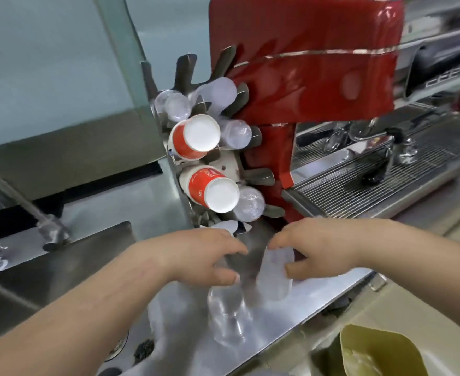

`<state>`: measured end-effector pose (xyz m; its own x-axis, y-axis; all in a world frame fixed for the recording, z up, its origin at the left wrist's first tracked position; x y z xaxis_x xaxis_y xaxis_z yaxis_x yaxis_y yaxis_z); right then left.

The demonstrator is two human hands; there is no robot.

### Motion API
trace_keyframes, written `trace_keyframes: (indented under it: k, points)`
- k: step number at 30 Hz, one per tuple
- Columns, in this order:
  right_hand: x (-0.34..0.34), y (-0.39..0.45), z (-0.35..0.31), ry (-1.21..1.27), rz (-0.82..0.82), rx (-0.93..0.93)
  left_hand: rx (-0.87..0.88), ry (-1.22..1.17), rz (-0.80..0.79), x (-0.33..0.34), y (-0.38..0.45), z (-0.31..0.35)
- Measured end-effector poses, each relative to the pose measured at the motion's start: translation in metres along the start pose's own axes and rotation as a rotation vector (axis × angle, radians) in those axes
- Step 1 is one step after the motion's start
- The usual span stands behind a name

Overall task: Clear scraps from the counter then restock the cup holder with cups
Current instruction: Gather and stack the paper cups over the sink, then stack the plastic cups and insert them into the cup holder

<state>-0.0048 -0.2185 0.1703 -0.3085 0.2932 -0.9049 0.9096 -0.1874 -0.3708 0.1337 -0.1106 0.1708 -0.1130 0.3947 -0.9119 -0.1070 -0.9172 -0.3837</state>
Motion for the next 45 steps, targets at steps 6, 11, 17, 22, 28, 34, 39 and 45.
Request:
trace_keyframes:
  k: [6, 11, 17, 22, 28, 34, 39, 45]
  points:
    - [0.049, -0.016, 0.043, 0.114, -0.004, 0.119, 0.013, -0.058, 0.085, -0.004, 0.055, 0.016]
    - [0.096, -0.004, 0.059, 0.248, 0.068, 0.161, -0.040, -0.109, 0.087, 0.014, 0.096, 0.016]
    - [0.137, 0.026, 0.072, 0.475, 0.126, 0.206, -0.081, -0.160, 0.137, 0.028, 0.118, 0.006]
    - [0.150, 0.052, 0.076, 0.632, 0.215, 0.226, -0.090, -0.222, 0.236, 0.029, 0.124, -0.003]
    - [0.161, 0.070, 0.084, 0.677, 0.223, 0.229, -0.106, -0.245, 0.187, 0.037, 0.127, -0.005]
    - [0.162, 0.074, 0.090, 0.753, 0.260, 0.248, -0.111, -0.308, 0.188, 0.032, 0.127, 0.001]
    - [0.143, 0.066, 0.087, 0.814, 0.400, 0.178, -0.057, -0.354, 0.318, 0.009, 0.113, 0.011]
    - [0.116, 0.042, 0.082, 0.849, 0.580, 0.104, 0.089, -0.397, 0.521, -0.015, 0.078, 0.030]
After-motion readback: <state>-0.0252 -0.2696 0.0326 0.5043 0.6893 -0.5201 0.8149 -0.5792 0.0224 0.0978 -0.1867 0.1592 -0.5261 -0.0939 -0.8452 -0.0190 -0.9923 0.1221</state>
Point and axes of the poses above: each hand's wrist, its own y-axis towards the middle knuckle, its own x-axis out of the palm, z = x × y, the point moved 5 cm from there along y, towards the middle knuckle, and after that the axes turned 3 degrees about y, right-handed, at the moved point
